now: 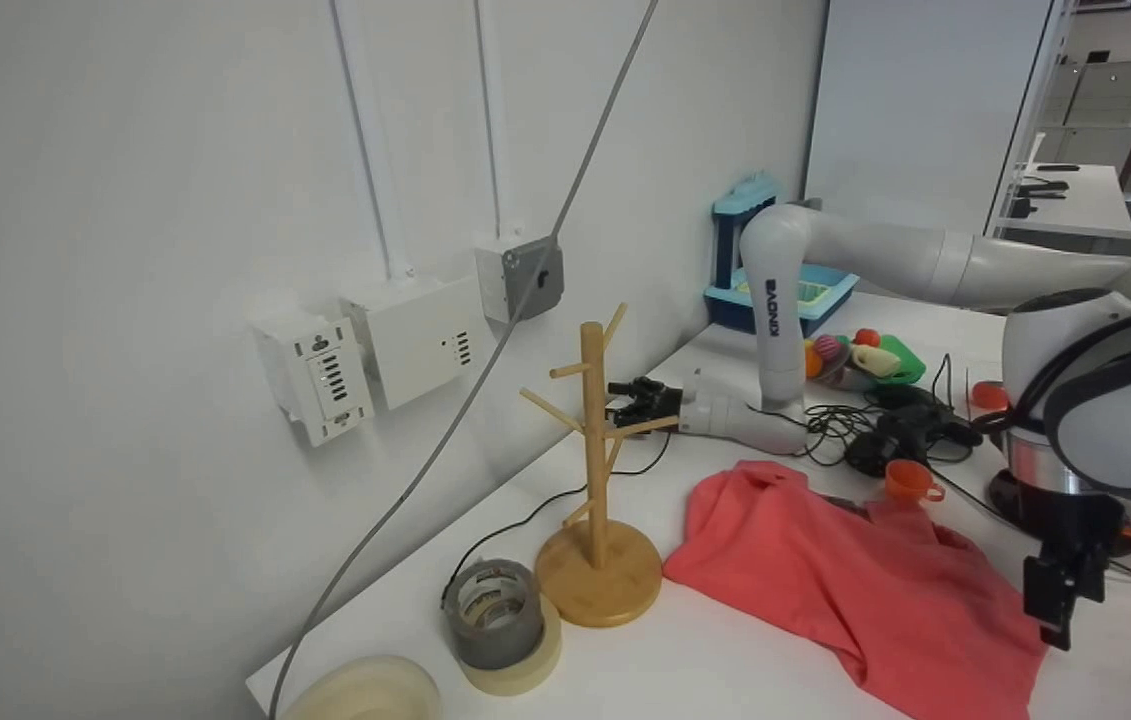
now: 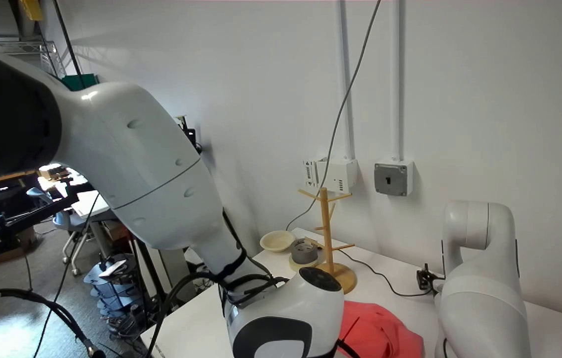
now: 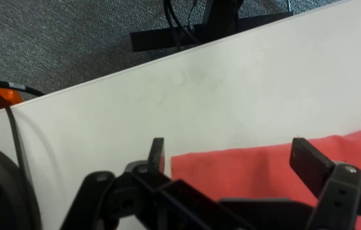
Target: Unfold the sweatshirt from top to bottom
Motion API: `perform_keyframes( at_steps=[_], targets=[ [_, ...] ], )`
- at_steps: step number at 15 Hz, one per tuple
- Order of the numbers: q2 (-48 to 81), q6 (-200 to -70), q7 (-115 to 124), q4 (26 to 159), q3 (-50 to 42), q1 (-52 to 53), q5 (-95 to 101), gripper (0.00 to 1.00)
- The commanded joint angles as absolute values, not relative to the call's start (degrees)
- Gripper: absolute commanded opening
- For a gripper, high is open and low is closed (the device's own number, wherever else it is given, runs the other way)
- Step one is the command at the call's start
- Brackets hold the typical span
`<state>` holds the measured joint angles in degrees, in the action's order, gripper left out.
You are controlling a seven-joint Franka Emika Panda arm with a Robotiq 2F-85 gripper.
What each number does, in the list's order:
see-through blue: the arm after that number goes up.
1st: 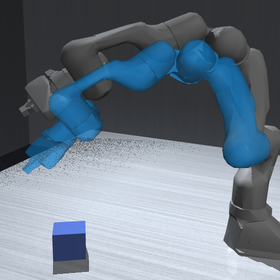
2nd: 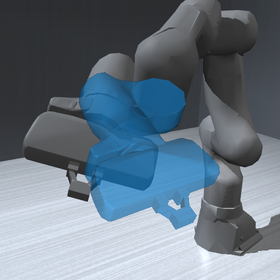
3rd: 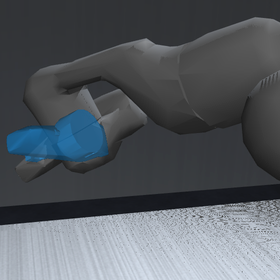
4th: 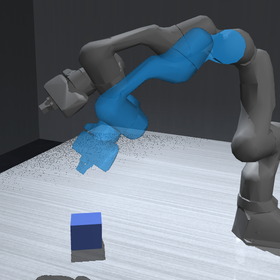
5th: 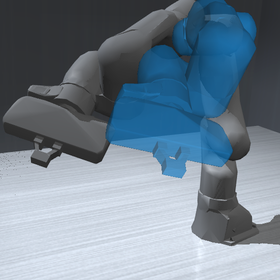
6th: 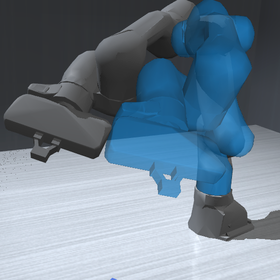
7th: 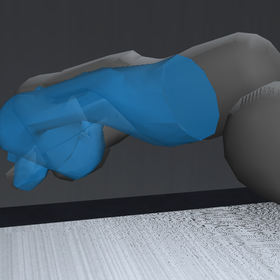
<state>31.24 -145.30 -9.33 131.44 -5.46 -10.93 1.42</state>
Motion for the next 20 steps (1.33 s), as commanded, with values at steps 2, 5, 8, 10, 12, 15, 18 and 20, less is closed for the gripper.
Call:
perform_keyframes(
  at_steps=[2,5,8,10,12,15,18,20],
  targets=[
    [31.2,-150.8,-16.7,132.5,-2.1,-14.9,-0.2,1.0],
    [31.9,-152.7,-19.6,132.4,-0.5,-16.9,-0.7,1.0],
    [32.8,-154.7,-20.6,132.6,-0.1,-17.8,-0.3,1.0],
    [33.8,-155.8,-21.2,132.0,0.4,-18.7,-0.5,1.0],
    [34.9,-157.3,-20.7,131.5,0.4,-18.9,-0.2,1.0],
    [36.6,-158.6,-20.1,130.7,0.7,-19.1,-0.1,1.0],
    [37.5,-159.0,-20.1,130.1,1.3,-19.5,-0.3,0.74],
    [37.6,-158.8,-20.0,129.9,1.5,-19.9,-0.4,0.61]
  ],
)
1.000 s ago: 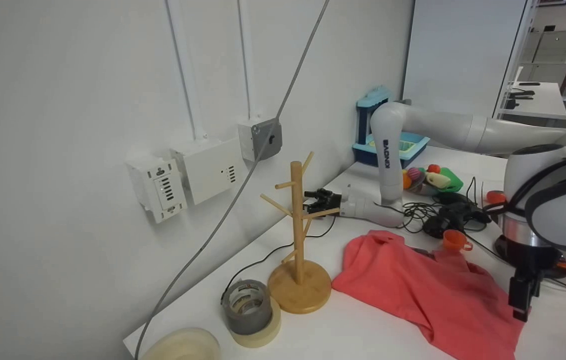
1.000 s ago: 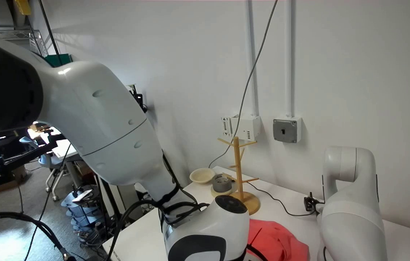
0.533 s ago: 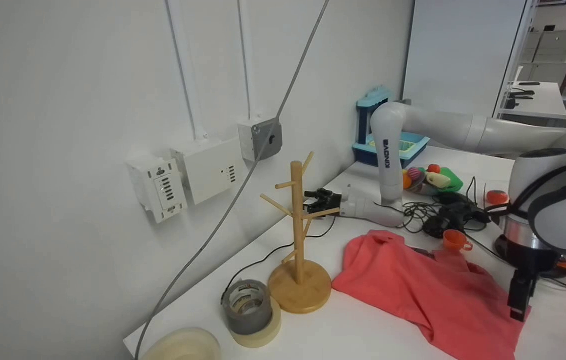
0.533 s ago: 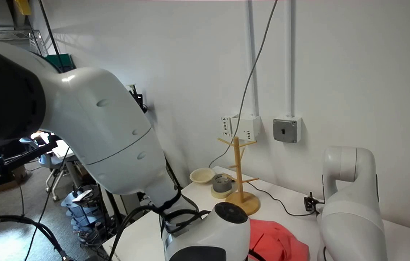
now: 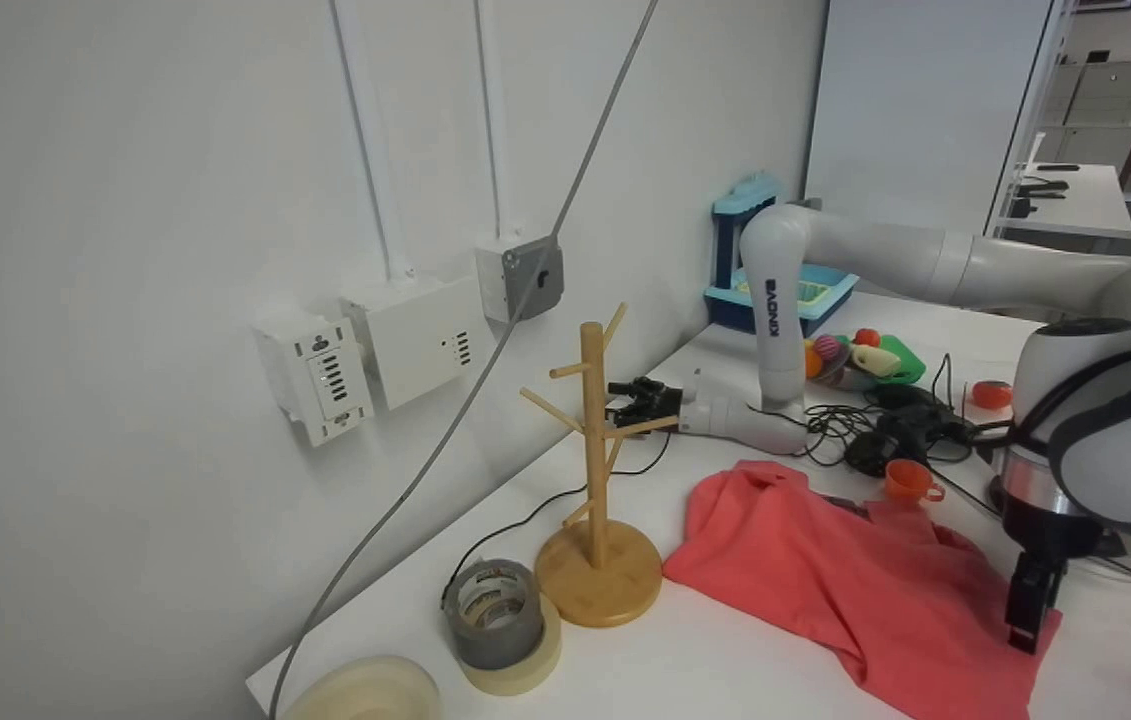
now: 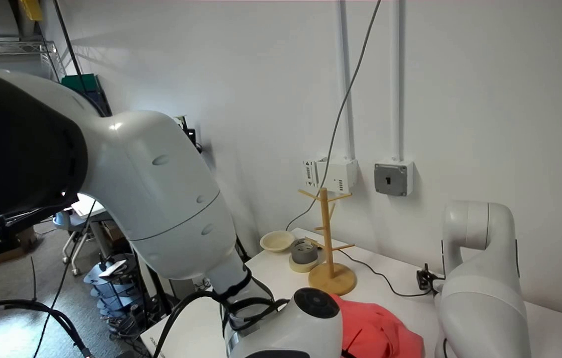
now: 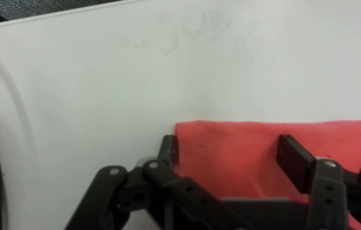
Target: Unfold the sweatshirt from top to bottom
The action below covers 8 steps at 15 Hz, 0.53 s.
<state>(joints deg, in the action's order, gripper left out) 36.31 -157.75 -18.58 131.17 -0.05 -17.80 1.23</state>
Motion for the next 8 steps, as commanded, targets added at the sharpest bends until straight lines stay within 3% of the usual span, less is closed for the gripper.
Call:
perform_keyframes(
  at_steps=[1,8],
  targets=[
    [37.4,-158.7,-19.9,129.8,1.4,-20.0,-0.4,0.53],
    [34.7,-158.7,-18.2,131.0,-0.1,-17.8,1.0,0.01]
  ],
)
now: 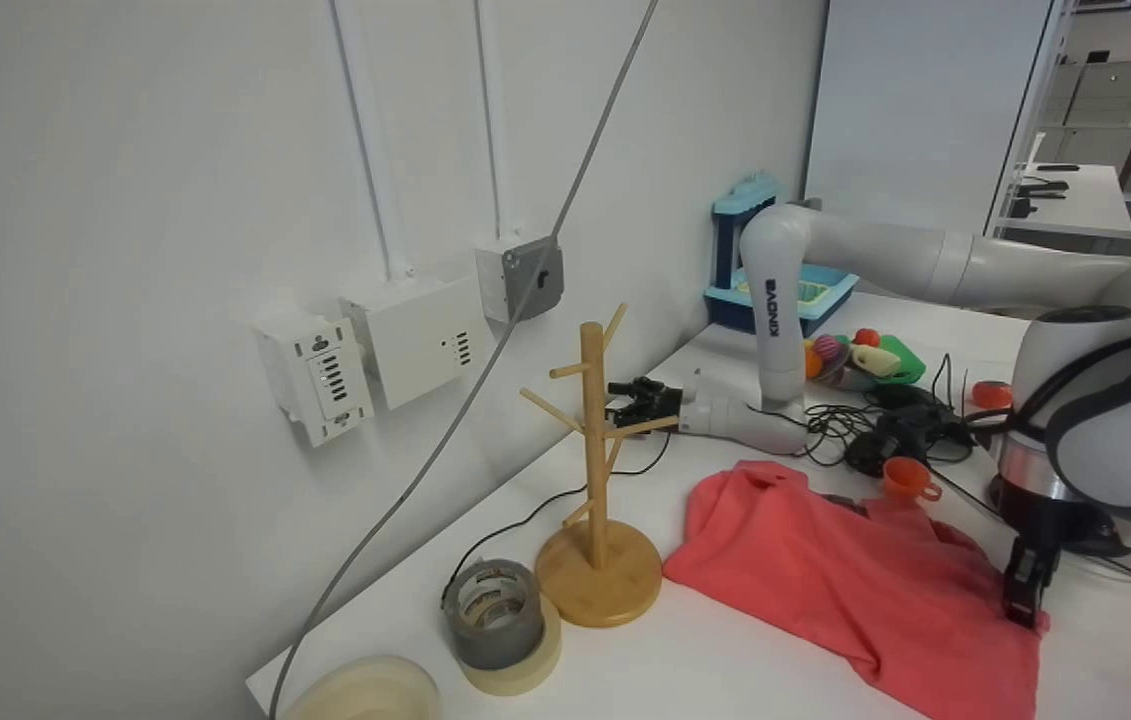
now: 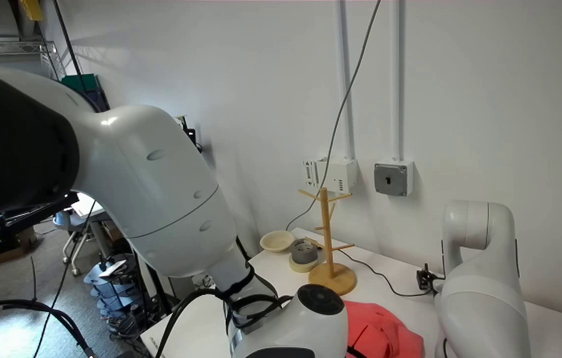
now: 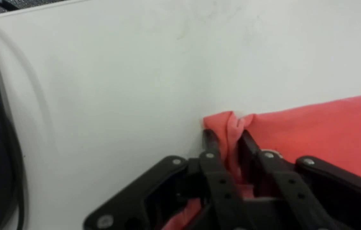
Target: Unfold the sweatshirt from top to bottom
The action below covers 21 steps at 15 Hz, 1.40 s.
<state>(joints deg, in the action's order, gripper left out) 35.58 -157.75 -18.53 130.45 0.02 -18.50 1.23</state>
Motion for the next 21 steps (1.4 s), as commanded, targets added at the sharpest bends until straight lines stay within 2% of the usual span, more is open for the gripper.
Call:
perform_keyframes(
  at_steps=[1,6,10,16,21],
  targets=[
    [33.9,-158.7,-17.6,131.4,-0.7,-17.0,1.5,0.0],
    [28.2,-157.1,-14.3,134.7,-4.7,-10.8,6.0,0.01],
    [22.5,-150.7,-9.8,136.9,-8.0,-3.1,13.3,0.01],
    [19.1,-138.3,-9.1,135.4,-2.9,3.1,17.9,0.01],
    [20.5,-137.3,-9.6,133.9,2.1,6.5,17.4,0.01]
  ],
)
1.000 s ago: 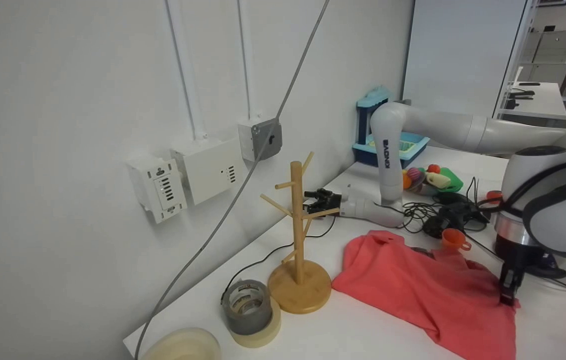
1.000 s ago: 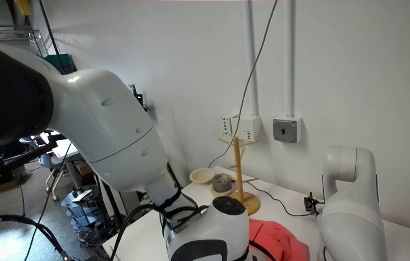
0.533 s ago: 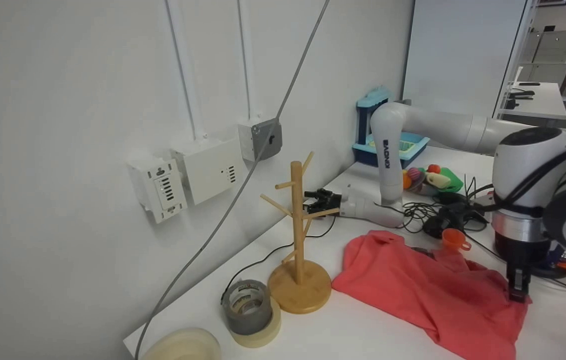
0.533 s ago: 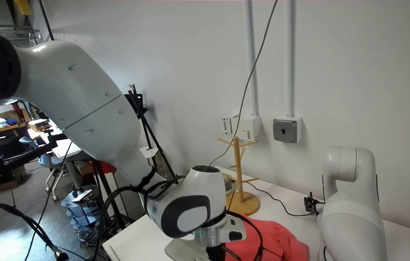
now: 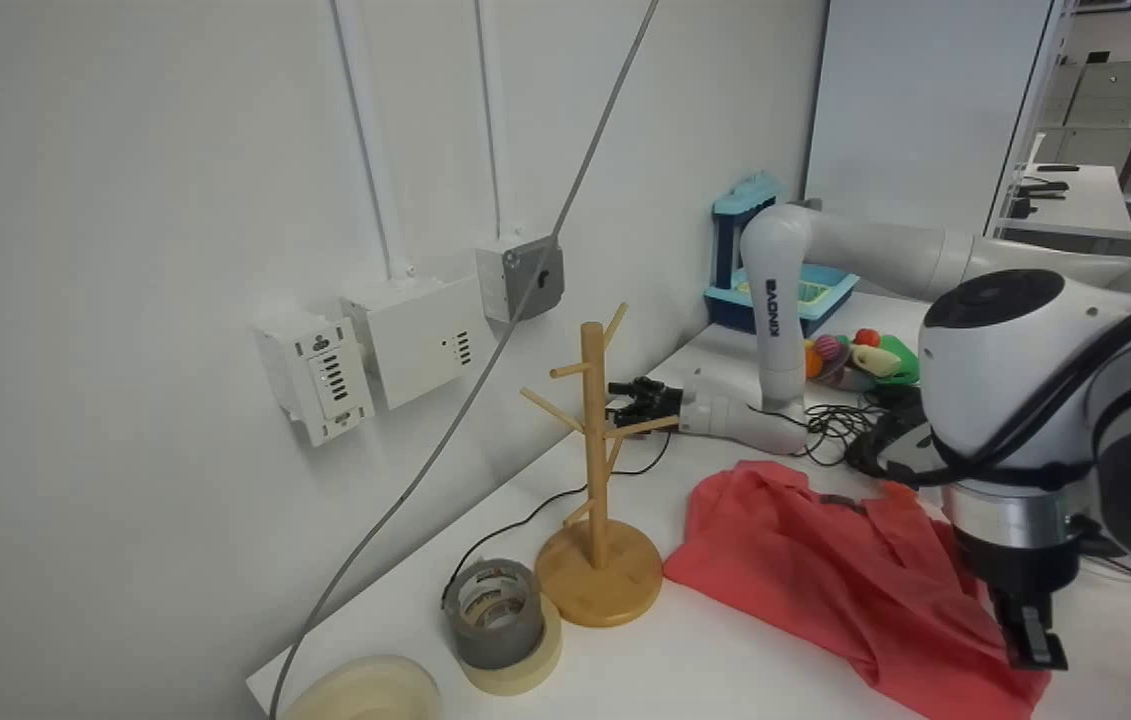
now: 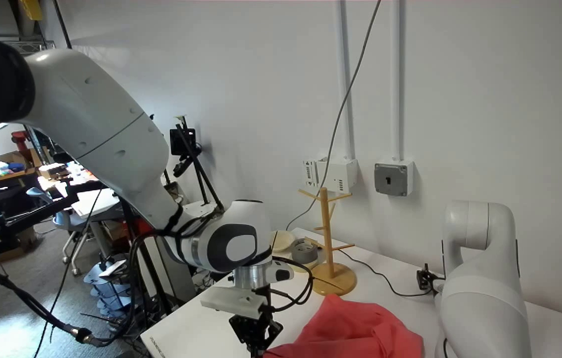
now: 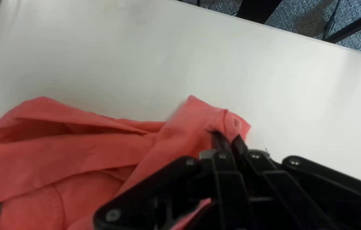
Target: Unfold the sweatshirt from top to bottom
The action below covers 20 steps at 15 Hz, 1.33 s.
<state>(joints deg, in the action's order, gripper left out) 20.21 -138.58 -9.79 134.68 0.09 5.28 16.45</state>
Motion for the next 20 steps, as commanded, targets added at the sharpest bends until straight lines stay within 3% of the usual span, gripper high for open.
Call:
perform_keyframes(
  at_steps=[1,20],
  targets=[
    [20.9,-137.7,-9.5,133.7,3.0,7.0,17.2,0.01],
    [29.3,-143.6,-12.4,134.1,17.1,10.8,6.0,0.01]
  ],
)
